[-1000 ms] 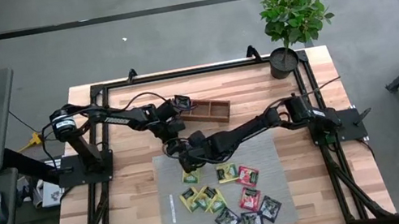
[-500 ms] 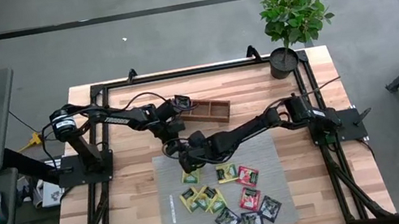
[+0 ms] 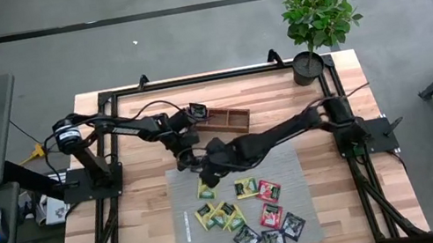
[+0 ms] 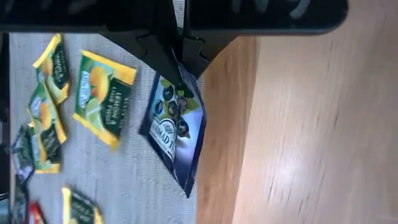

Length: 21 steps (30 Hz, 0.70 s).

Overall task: Pick & Place Tea
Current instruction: Put the purple tea bag into the left section of the wooden organizer

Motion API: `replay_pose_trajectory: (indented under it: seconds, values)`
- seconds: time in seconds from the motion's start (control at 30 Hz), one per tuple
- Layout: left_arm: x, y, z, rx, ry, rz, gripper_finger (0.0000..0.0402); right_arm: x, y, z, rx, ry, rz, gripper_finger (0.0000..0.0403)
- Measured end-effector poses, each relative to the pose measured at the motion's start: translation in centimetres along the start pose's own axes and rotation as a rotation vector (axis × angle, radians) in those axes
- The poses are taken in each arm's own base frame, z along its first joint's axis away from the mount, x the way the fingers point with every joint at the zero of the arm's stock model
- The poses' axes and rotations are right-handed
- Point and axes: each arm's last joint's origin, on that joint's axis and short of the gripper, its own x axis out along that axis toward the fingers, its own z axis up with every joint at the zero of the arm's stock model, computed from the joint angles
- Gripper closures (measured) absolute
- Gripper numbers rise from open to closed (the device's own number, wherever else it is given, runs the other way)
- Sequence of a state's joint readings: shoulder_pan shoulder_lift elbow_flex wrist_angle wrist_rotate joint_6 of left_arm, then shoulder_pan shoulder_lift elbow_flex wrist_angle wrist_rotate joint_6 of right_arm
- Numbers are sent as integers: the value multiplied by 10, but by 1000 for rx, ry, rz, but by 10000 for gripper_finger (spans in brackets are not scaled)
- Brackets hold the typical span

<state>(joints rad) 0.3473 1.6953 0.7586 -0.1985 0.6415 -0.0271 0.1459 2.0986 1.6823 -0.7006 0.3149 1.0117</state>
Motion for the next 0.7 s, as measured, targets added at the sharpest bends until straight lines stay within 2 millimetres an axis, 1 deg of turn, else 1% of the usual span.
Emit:
replay_pose_trajectory:
  seconds: [0.1,0.17,0.3,0.4,0.57,0.63,0.7]
  values:
    - [-7,-5,4,33,-4,1,401,-23,-5,7,-57,-2,3,403]
    - [-15,-11,9,78,4,15,401,-39,-6,11,-115,-13,21,403]
    - [-41,-30,28,230,46,56,401,-59,-10,16,-270,-22,40,403]
    - [-62,-43,45,341,114,135,401,-69,-13,23,-410,-21,76,403]
    - [-107,-71,73,486,253,316,401,-65,-20,37,-598,22,162,403]
    - [-121,-80,82,507,288,402,401,-62,-24,45,-631,6,161,403]
    - [-133,-87,87,505,318,462,401,-60,-29,55,-642,-26,160,403]
